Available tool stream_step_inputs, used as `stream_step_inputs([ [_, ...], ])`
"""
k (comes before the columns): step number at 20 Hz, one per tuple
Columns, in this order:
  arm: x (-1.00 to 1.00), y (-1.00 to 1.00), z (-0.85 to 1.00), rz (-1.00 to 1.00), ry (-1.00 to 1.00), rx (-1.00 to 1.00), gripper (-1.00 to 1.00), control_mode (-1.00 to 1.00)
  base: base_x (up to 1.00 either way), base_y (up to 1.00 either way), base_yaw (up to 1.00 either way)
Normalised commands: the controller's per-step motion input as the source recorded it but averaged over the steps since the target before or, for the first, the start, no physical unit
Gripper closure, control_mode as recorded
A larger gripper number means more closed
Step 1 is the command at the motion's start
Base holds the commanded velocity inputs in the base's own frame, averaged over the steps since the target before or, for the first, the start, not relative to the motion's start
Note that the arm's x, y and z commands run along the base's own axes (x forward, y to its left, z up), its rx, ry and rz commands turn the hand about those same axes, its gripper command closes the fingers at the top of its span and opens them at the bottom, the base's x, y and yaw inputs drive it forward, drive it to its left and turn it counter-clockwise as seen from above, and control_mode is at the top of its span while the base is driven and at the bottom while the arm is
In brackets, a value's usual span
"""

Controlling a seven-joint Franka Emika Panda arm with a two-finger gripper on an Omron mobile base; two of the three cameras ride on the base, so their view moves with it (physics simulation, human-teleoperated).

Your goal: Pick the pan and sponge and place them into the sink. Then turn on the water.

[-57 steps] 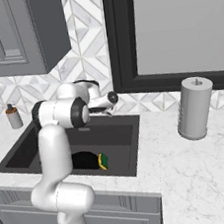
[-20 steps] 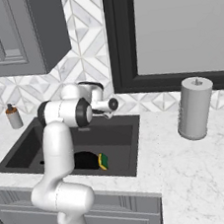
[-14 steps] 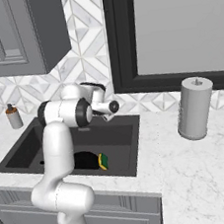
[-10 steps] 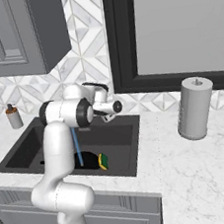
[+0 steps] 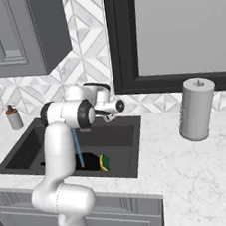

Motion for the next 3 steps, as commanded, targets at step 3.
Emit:
stream_step_inputs([
  [3, 0.00, 0.00, 0.00, 0.00, 0.00, 0.00, 1.00, -1.00, 0.00, 0.00, 0.00],
])
